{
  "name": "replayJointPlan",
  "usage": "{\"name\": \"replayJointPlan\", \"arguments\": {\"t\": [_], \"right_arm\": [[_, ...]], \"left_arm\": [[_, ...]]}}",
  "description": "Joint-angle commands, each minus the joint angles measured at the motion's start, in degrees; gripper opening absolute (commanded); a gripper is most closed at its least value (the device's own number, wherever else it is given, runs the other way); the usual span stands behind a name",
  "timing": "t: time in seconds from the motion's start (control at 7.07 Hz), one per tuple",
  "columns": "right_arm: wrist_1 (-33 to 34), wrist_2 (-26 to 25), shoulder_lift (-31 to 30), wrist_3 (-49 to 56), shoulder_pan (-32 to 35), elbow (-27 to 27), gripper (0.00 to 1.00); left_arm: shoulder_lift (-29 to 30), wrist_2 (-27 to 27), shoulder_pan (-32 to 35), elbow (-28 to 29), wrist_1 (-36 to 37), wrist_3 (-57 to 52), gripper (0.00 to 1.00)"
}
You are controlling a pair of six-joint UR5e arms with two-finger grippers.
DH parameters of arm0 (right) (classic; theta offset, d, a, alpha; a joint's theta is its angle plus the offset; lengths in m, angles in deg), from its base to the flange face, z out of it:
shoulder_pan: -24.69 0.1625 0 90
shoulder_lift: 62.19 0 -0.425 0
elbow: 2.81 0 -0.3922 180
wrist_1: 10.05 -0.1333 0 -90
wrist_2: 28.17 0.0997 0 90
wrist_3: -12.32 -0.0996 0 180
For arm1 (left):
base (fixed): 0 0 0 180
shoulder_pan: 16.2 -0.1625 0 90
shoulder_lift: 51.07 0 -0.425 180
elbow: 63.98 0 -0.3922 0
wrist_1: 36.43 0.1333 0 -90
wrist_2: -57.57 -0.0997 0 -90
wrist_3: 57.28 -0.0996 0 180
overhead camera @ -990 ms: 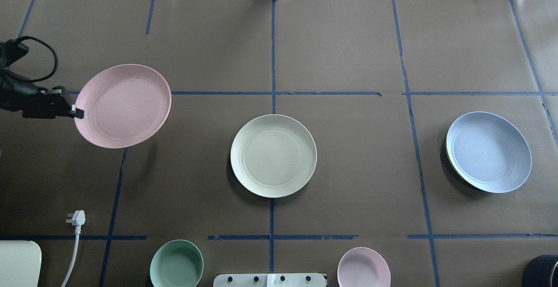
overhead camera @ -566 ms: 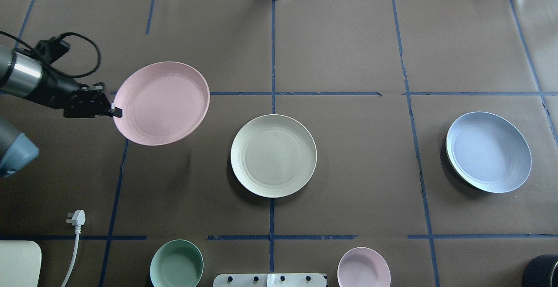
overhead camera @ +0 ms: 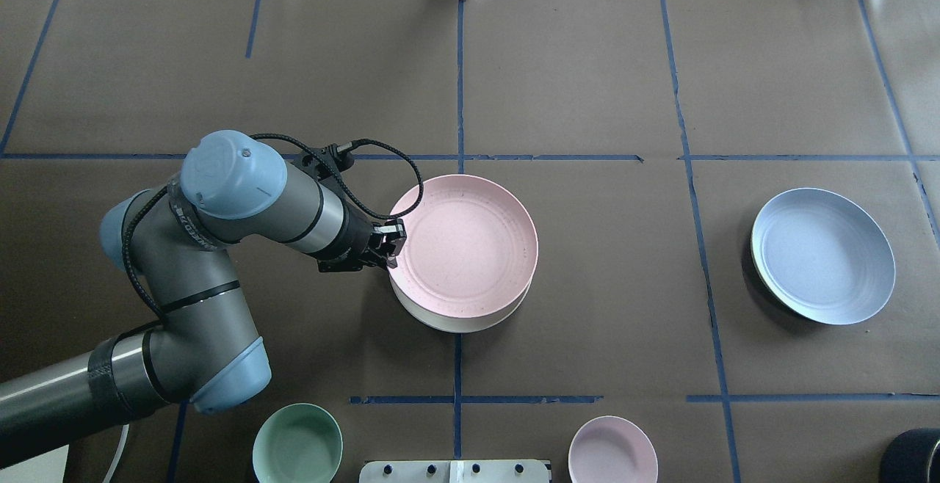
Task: Stack three plates with pink and blue
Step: 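Lift the pink plate and lower it onto the cream plate with the left gripper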
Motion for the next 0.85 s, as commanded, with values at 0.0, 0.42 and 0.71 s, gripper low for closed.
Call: {"name": "replayJointPlan", "arguments": {"t": [0.0,0.42,0.71], "right_arm": [[0.0,0.1,0.0,0.0,0.0,0.0,1.00],[0.0,0.1,0.0,-0.1,0.0,0.0,1.00],[0.0,0.1,0.3,0.0,0.0,0.2,1.00]], "left_arm": [[0.1,-1.2,-1.7,0.5,0.5,0.0,0.00],[0.6,-1.7,-1.8,1.7,0.5,-0.8,1.00],[-0.1,0.9,1.7,-1.8,8.4,-11.0,1.00]]}}
